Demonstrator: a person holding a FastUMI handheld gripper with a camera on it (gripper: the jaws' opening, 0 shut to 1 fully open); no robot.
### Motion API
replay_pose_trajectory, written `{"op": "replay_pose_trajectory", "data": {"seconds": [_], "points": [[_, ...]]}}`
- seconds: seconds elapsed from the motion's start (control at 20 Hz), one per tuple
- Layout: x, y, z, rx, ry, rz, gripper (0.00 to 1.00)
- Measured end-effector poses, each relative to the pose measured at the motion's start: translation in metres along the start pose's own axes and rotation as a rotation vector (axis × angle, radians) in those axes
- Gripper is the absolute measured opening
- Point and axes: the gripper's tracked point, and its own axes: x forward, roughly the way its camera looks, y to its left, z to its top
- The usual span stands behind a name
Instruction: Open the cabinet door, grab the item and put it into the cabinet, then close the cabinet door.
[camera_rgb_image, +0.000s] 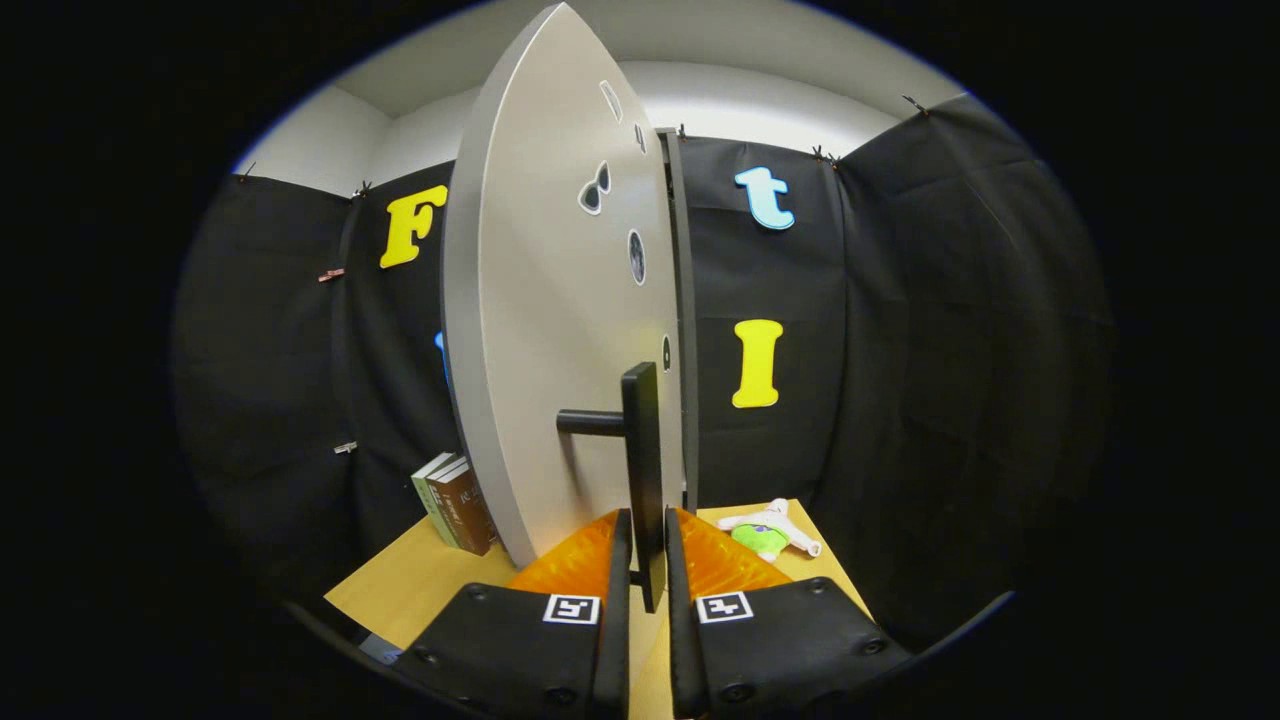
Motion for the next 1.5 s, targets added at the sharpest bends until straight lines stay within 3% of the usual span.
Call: {"op": "replay_pose_trajectory", "data": {"seconds": [0.1, 0.3, 0.75, 0.9, 1.15, 1.35, 1.5], "points": [[-0.001, -0.017, 0.006, 0.002, -0.021, -0.024, 0.15], [-0.006, -0.046, 0.009, 0.017, -0.033, -0.050, 0.15], [-0.022, -0.057, 0.019, 0.096, -0.071, 0.010, 0.15], [-0.038, -0.059, 0.024, 0.119, -0.083, 0.009, 0.21], [-0.077, -0.036, 0.046, 0.072, -0.187, -0.007, 0.15], [-0.086, 0.004, 0.046, -0.009, -0.189, -0.002, 0.15], [-0.076, 0.057, 0.045, -0.010, -0.207, 0.037, 0.25]]}}
